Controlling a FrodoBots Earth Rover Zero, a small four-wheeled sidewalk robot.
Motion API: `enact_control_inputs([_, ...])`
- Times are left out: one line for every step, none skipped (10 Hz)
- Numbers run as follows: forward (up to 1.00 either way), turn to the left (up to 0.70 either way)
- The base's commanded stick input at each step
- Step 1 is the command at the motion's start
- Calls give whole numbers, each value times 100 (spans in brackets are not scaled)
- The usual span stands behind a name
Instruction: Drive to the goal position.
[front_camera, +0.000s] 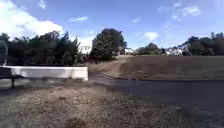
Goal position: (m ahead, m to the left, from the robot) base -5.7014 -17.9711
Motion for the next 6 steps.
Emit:
enact_control_inputs([0,-45])
enact_control_inputs([0,-45])
enact_control_inputs([0,-45])
enact_control_inputs([0,-45])
enact_control_inputs([4,-53])
enact_control_inputs([14,-70])
